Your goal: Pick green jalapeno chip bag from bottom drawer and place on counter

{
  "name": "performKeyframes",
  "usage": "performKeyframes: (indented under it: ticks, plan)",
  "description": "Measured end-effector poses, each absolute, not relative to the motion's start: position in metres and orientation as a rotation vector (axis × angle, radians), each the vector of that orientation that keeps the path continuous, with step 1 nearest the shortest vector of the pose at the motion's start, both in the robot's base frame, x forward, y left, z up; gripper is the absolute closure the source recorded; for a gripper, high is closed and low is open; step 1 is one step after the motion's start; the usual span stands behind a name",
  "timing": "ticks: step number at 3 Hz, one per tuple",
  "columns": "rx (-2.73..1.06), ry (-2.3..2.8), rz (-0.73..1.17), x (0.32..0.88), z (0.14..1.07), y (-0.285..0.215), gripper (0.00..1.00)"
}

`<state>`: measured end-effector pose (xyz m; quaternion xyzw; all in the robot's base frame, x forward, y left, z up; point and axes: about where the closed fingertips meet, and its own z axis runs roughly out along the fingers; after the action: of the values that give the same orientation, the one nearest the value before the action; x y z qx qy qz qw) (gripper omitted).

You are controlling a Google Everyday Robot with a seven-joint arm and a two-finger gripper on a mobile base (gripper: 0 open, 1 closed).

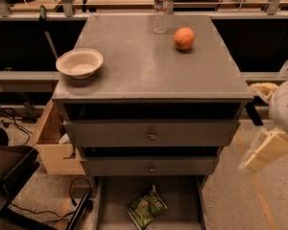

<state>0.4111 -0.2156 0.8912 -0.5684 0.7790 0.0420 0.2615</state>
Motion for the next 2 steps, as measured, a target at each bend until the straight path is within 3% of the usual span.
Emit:
performKeyframes:
  ticks: [2]
  plan:
    - [-1.324,1.988,0.2,0.357,0.799,-0.196,0.0]
